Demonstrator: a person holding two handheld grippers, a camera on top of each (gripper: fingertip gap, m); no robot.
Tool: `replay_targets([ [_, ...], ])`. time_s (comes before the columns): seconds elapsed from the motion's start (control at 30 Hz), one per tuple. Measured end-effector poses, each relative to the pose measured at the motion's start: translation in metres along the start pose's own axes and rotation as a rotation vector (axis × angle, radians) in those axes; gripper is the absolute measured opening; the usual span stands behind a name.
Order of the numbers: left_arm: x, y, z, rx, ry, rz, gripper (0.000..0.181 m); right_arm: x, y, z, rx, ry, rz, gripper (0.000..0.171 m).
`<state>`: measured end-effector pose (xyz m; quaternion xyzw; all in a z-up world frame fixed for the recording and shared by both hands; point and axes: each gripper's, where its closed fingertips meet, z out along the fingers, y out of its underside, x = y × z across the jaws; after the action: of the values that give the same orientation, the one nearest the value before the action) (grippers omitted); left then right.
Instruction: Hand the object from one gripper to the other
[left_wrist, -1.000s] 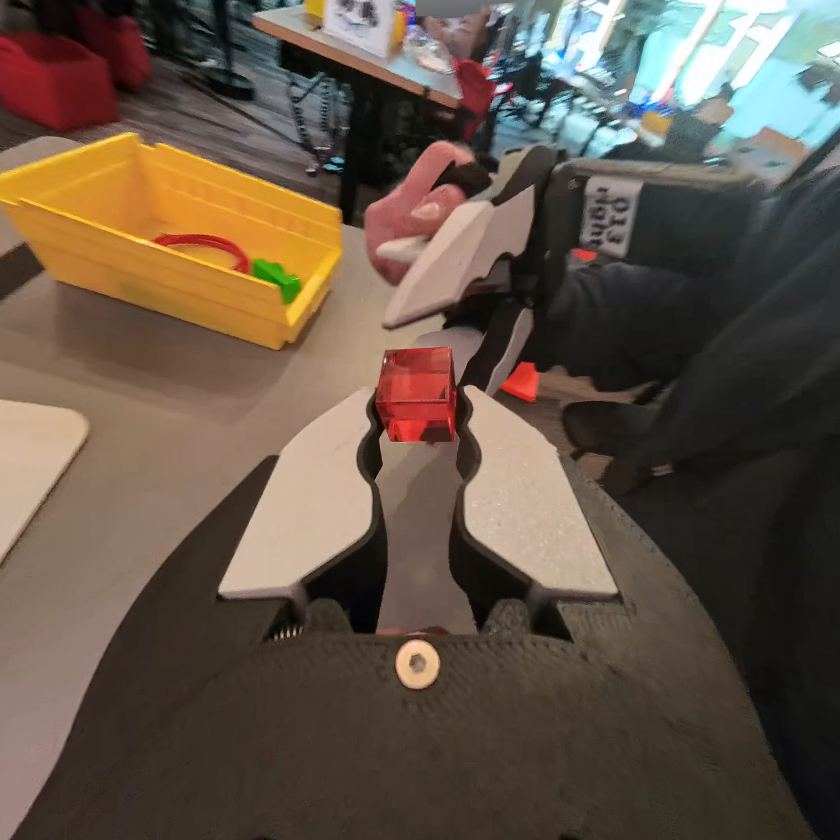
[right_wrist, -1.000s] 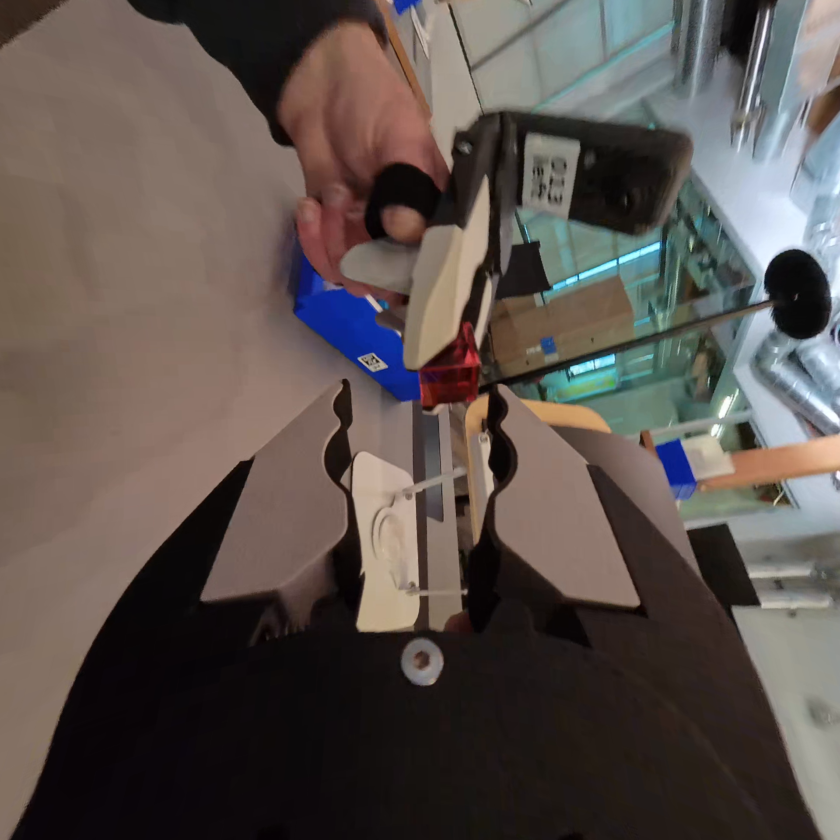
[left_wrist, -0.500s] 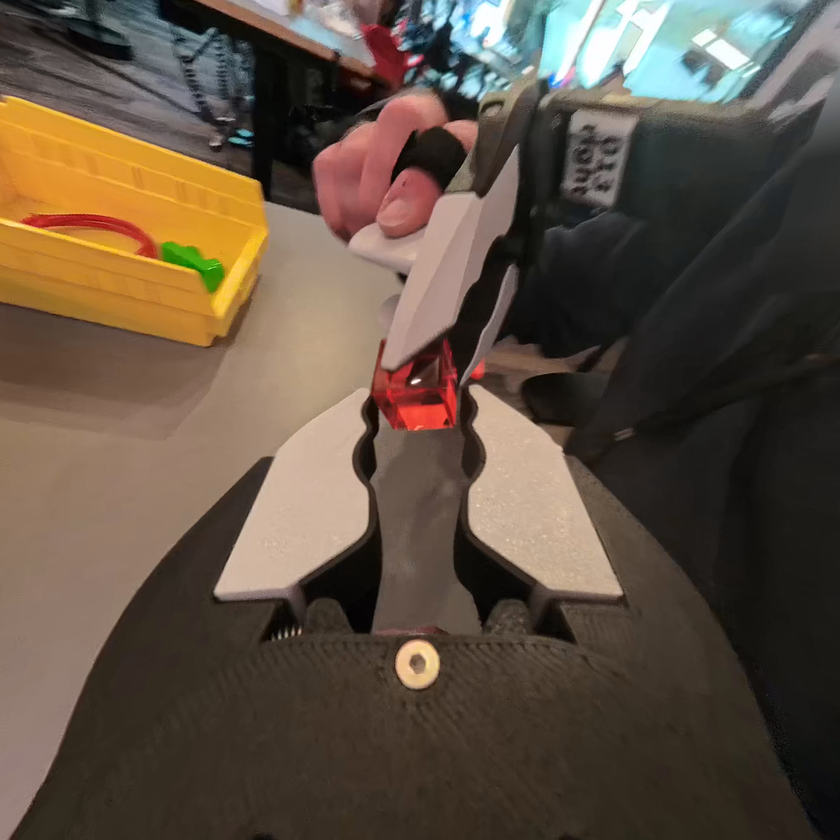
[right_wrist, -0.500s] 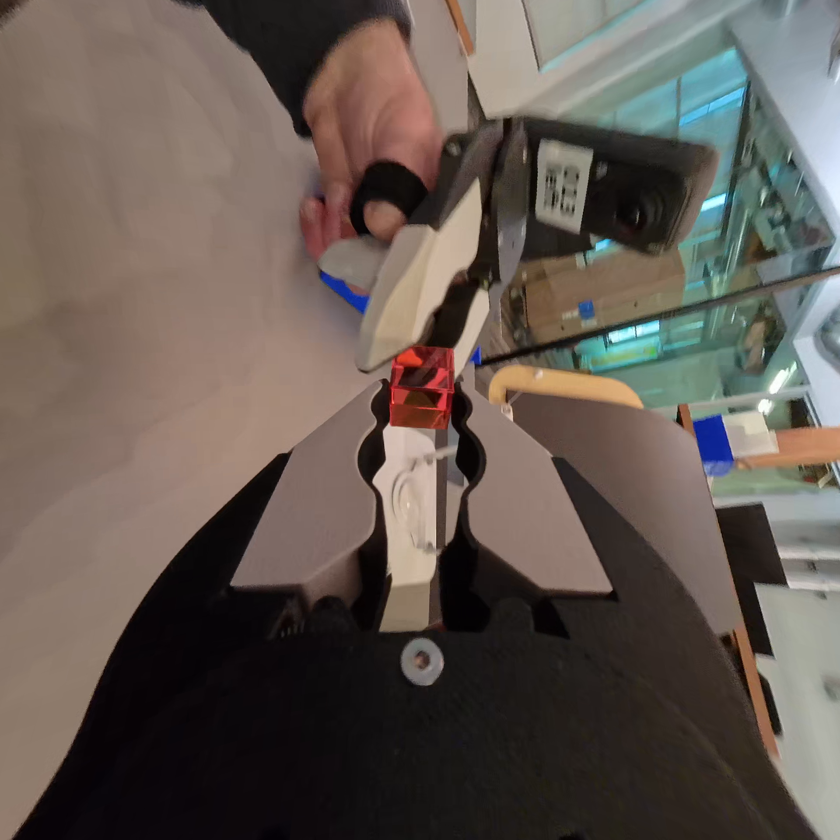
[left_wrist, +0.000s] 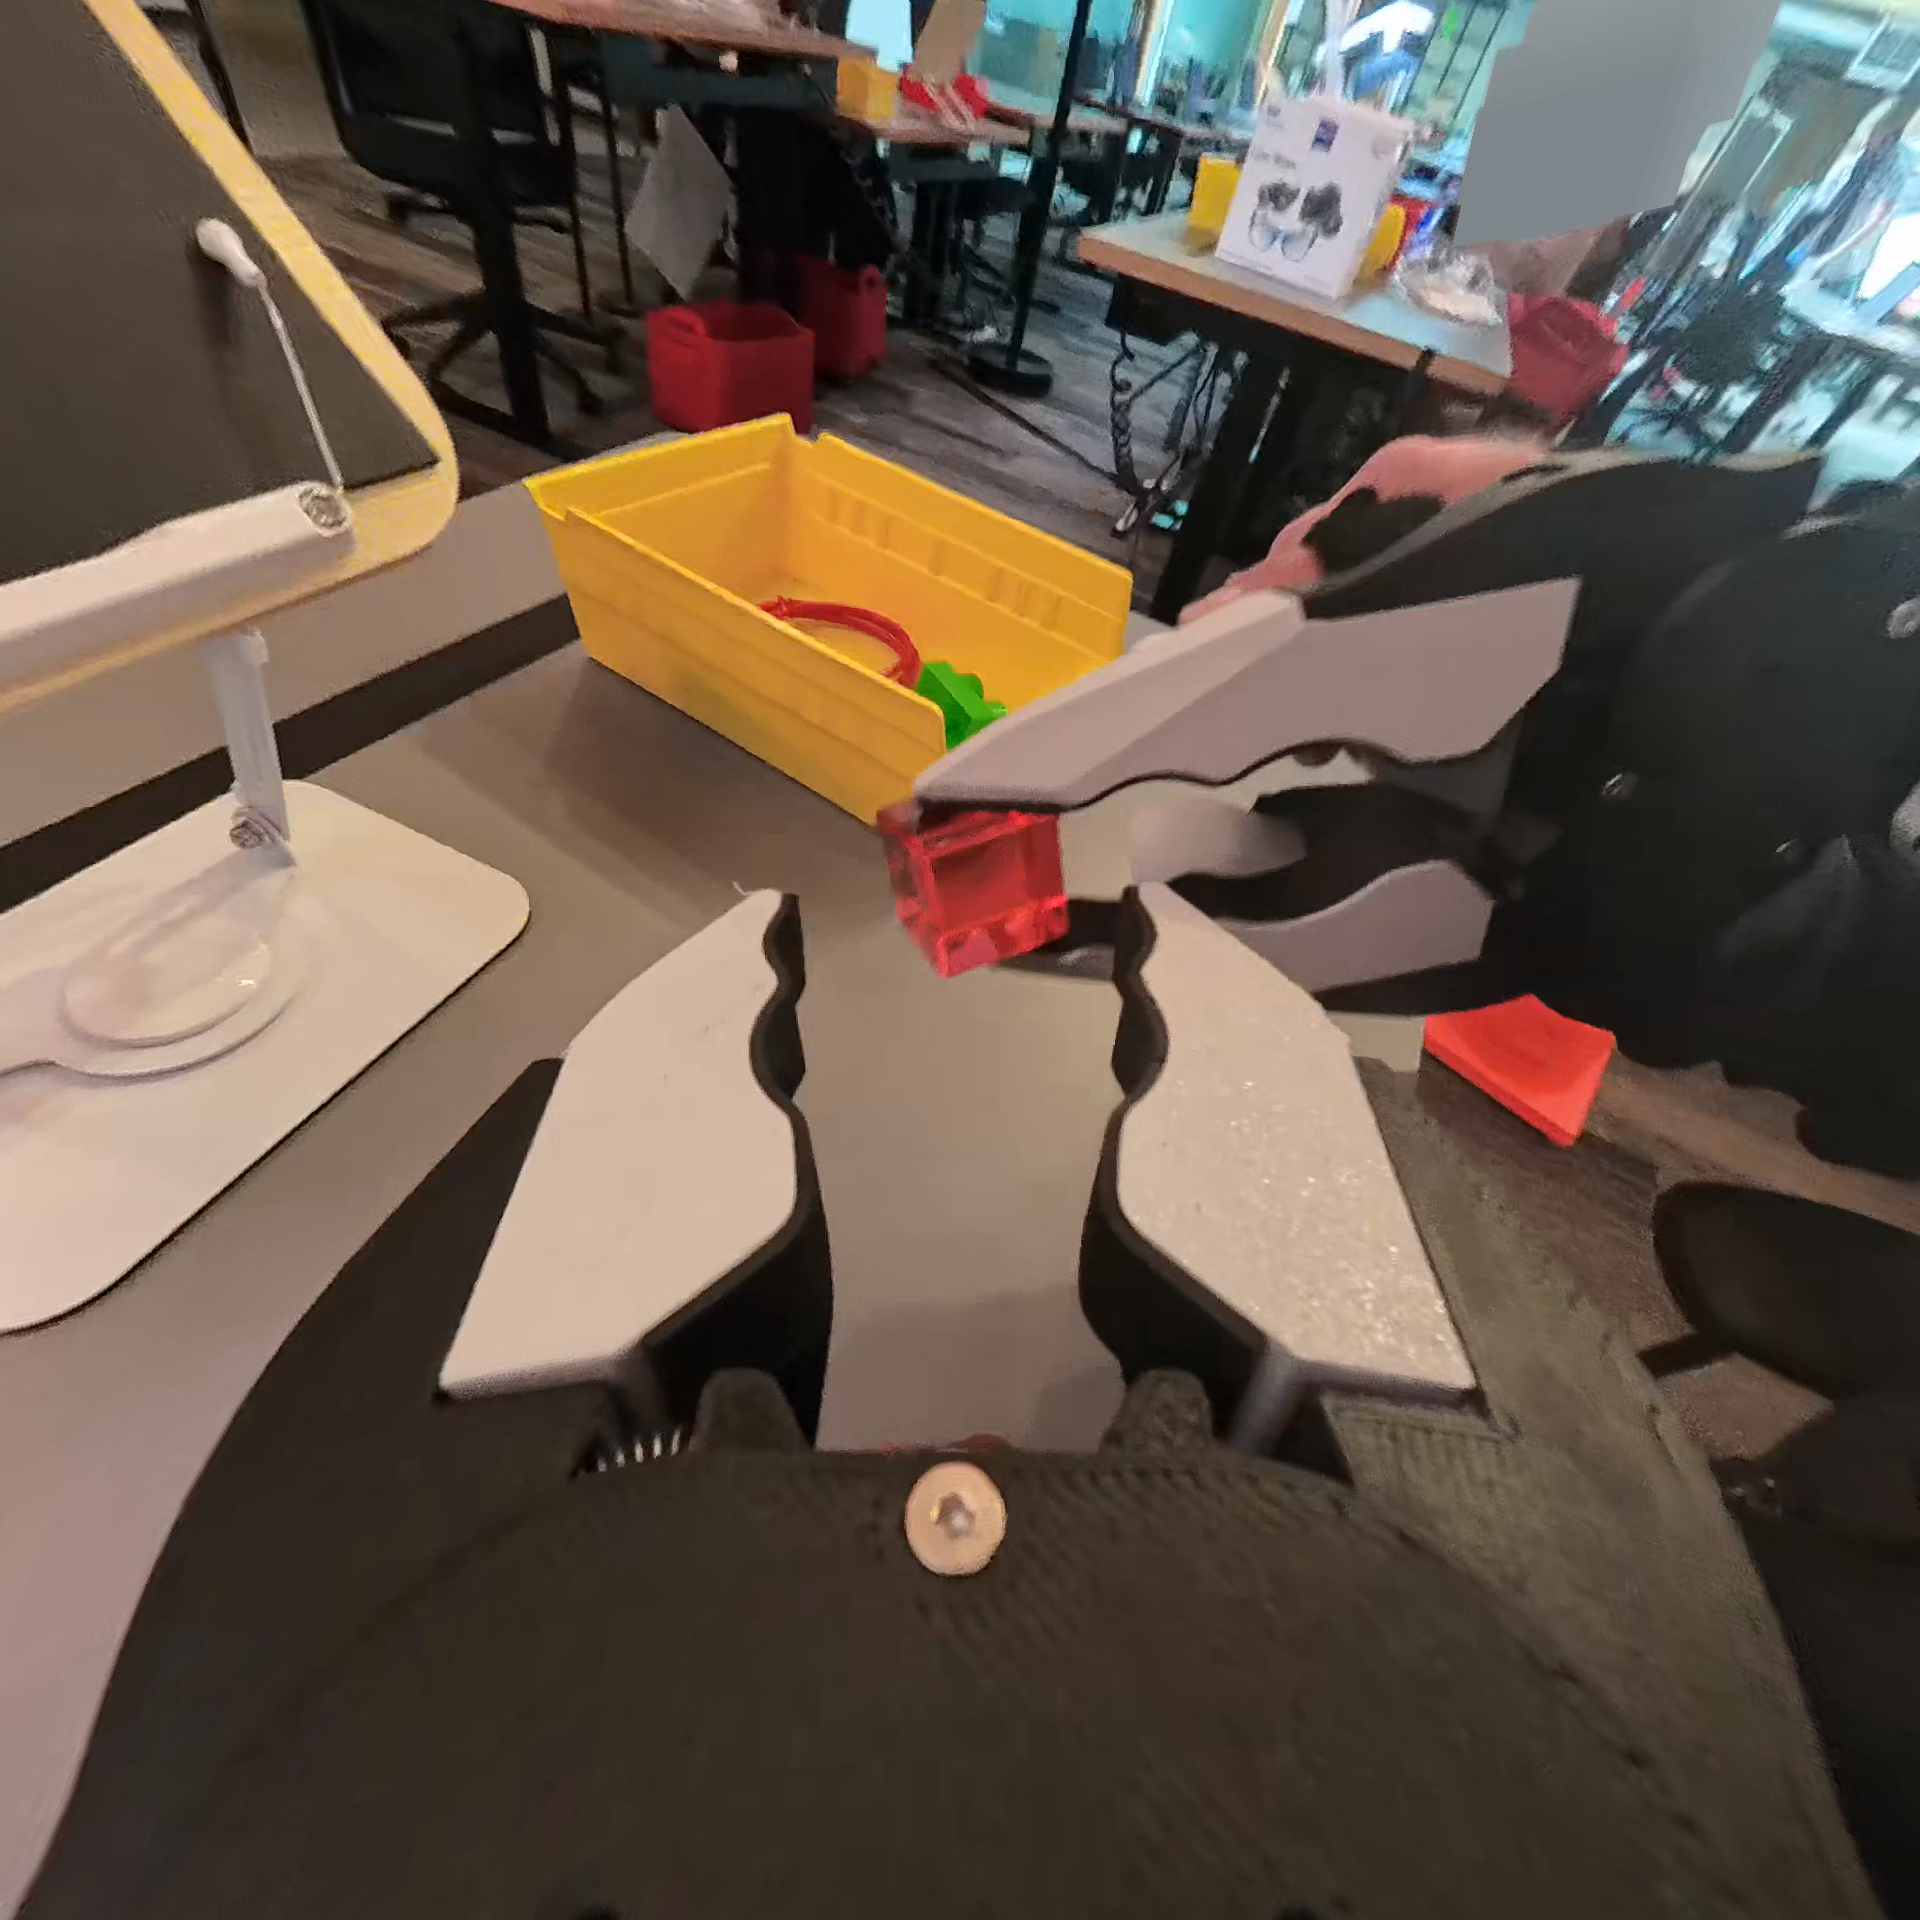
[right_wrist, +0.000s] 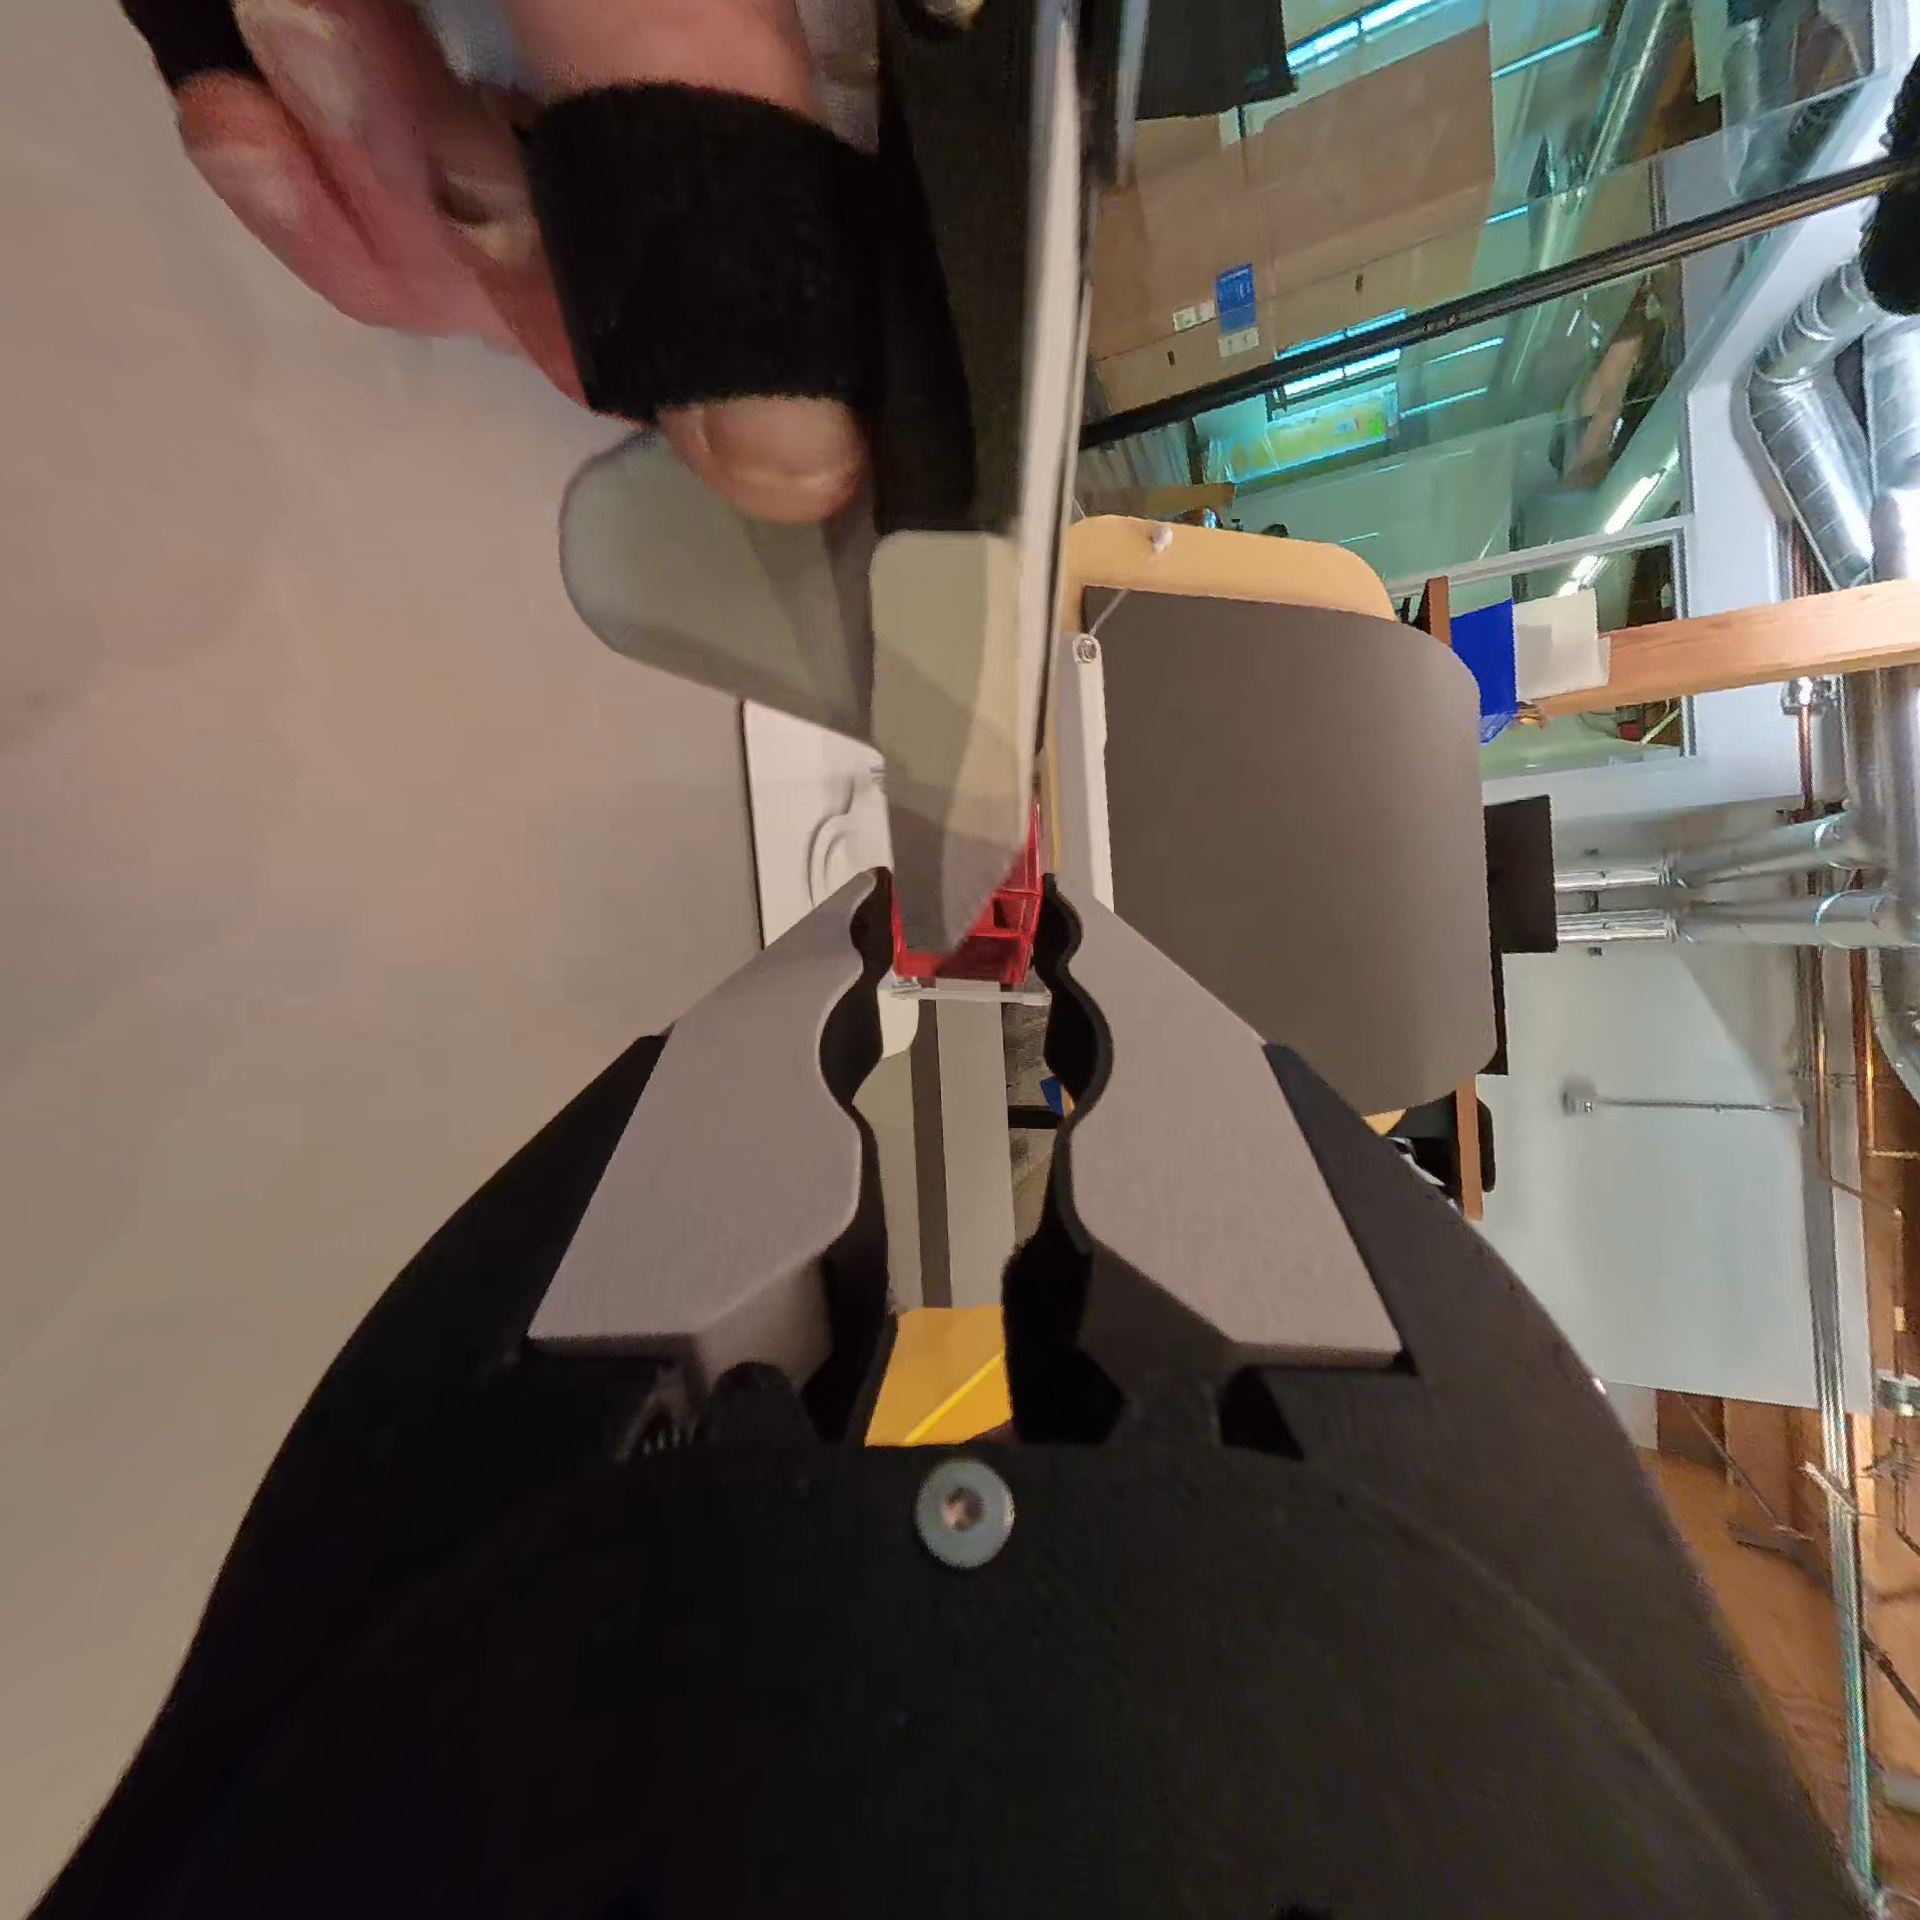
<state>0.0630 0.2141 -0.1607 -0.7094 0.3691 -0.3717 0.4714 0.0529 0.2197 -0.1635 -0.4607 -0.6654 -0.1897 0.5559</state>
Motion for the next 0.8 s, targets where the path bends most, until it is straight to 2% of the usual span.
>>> replay_targets([
  [0.1,0.004,0.000,0.006,-0.008,-0.013,0.016,0.054,-0.002,-0.002,0.001,-0.022,0.020,-0.037,0.025],
  [0.2,0.003,-0.001,0.008,-0.002,-0.045,0.022,0.036,-0.001,-0.002,0.001,-0.038,0.046,-0.045,0.024],
  [0.3,0.002,0.003,0.010,-0.026,-0.071,0.009,0.032,-0.004,-0.001,0.001,-0.038,0.042,-0.042,0.025],
  [0.4,0.006,0.005,0.009,-0.033,-0.011,-0.025,0.032,-0.004,-0.006,-0.005,0.016,0.056,-0.065,0.027],
  [0.43,0.009,0.003,0.008,-0.026,0.024,-0.056,0.032,-0.004,-0.012,-0.009,0.066,0.068,-0.102,0.033],
  [0.47,0.017,-0.001,0.006,0.002,0.099,-0.092,0.032,-0.004,-0.019,-0.014,0.114,0.081,-0.138,0.049],
  [0.5,0.026,-0.007,0.003,0.041,0.190,-0.125,0.032,-0.002,-0.022,-0.020,0.145,0.089,-0.139,0.053],
  [0.57,0.039,-0.011,-0.005,0.054,0.334,-0.182,0.032,-0.004,-0.028,-0.031,0.255,0.035,-0.057,0.055],
  [0.63,0.060,-0.016,-0.019,0.073,0.555,-0.214,0.031,-0.005,-0.035,-0.043,0.383,-0.039,0.017,0.053],
  [0.8,0.082,-0.020,-0.044,0.162,0.822,-0.189,0.031,0.003,-0.063,-0.083,0.717,-0.310,0.313,0.048],
])
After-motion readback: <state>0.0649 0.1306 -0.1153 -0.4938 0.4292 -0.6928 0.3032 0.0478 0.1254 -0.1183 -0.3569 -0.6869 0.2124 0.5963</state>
